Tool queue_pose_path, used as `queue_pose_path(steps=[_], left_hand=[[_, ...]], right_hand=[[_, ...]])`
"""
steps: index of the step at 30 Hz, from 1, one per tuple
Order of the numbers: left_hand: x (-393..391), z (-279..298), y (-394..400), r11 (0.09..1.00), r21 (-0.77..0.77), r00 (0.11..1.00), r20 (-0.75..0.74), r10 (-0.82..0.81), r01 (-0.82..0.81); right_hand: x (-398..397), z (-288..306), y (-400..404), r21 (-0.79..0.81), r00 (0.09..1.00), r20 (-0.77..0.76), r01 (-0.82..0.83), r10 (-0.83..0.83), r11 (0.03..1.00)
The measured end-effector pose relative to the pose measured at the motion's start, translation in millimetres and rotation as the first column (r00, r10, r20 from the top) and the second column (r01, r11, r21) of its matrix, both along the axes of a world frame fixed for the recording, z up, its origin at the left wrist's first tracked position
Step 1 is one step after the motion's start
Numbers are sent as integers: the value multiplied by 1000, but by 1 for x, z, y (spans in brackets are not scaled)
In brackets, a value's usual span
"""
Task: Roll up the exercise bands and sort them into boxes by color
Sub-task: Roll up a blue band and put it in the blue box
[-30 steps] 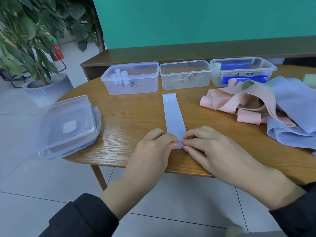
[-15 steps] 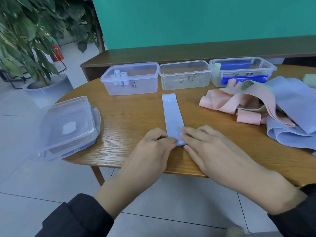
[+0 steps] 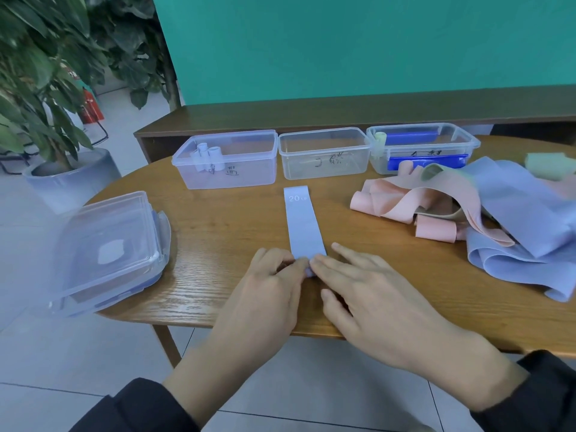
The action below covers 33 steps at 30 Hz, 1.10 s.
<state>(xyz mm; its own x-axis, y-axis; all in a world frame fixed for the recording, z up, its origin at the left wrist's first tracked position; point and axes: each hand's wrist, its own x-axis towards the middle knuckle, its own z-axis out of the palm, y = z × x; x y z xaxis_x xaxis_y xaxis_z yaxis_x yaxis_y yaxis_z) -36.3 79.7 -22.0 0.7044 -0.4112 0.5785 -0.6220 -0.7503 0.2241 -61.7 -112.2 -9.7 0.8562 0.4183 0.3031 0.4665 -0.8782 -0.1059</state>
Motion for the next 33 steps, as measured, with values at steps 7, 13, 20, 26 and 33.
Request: queue_pose_path(steps=[7,13,20,26,33], left_hand=[[-6,-2,1,999,-43,1000,15,-12,13],[-1,4,3,999,27,999,-31,-41,42],[6,1,5,999,53,997,-82,10,-6],[5,-3,2,1000,-2,996,-80,29,-29],[6,3,2,986,153,989,-121,89,-70]], right_hand=[[6,11,-2,-13,989,-146,-16,14,1000],[6,7,-4,52,994,-107,-22,27,998],[7,6,-2,56,991,-133,4,4,998],[17,9,-2,36,980,-195,36,-29,999],[21,7,0,-4,978,-205,33,-33,999]])
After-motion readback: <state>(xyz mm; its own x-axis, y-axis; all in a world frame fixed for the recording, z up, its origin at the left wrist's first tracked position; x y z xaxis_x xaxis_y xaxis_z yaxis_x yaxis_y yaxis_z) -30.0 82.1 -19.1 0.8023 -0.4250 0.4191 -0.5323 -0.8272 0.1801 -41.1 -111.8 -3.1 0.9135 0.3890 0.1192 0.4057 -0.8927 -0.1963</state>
